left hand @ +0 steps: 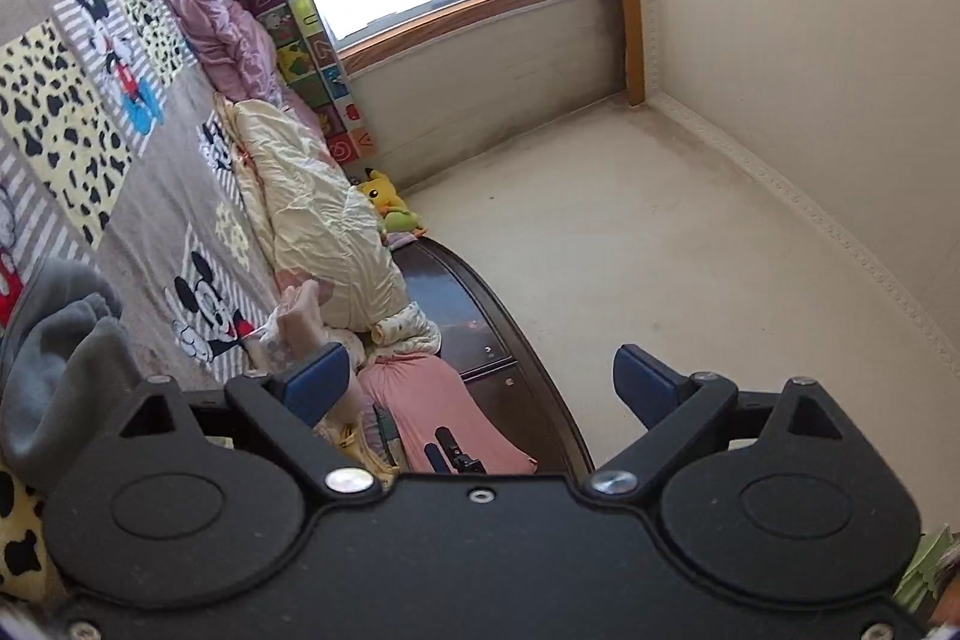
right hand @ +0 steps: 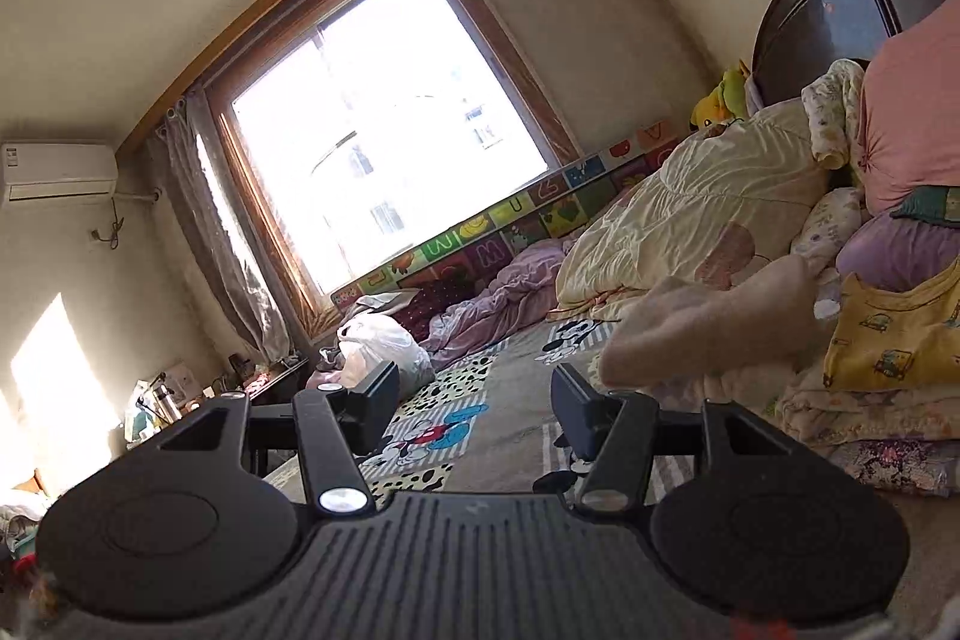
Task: Fold clothes
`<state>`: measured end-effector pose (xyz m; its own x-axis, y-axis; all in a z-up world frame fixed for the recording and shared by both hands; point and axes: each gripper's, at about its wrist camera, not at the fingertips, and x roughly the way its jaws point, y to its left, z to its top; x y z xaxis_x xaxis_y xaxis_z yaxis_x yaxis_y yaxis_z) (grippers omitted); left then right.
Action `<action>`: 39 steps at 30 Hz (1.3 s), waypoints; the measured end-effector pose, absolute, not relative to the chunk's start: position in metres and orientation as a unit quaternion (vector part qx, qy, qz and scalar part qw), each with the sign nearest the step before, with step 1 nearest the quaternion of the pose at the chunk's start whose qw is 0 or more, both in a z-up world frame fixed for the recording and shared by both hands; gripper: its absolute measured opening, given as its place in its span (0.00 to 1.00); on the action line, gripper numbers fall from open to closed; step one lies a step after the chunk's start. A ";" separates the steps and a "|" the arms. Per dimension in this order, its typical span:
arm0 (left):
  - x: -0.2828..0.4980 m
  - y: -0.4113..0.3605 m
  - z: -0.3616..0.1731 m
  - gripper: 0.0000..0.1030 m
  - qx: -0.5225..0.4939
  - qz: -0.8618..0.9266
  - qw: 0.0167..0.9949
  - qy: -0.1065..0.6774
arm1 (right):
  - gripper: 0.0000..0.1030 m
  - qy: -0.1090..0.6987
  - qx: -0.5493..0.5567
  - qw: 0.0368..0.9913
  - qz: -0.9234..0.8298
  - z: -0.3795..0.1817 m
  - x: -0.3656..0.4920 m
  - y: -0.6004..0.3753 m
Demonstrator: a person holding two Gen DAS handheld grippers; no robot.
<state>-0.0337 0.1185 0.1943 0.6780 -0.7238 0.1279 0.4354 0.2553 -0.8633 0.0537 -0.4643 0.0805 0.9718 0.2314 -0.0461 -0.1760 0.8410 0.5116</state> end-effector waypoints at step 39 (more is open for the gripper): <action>0.103 0.082 -0.073 0.63 -0.237 -0.088 0.921 0.296 | 0.61 0.175 -0.032 0.960 0.219 -0.059 -0.005 -0.208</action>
<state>0.1033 0.0823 -0.0729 0.8094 -0.3032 -0.5029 0.0225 0.8718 -0.4893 -0.0045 -0.2075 -0.0594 0.8435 0.4082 -0.3491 -0.4307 0.9024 0.0142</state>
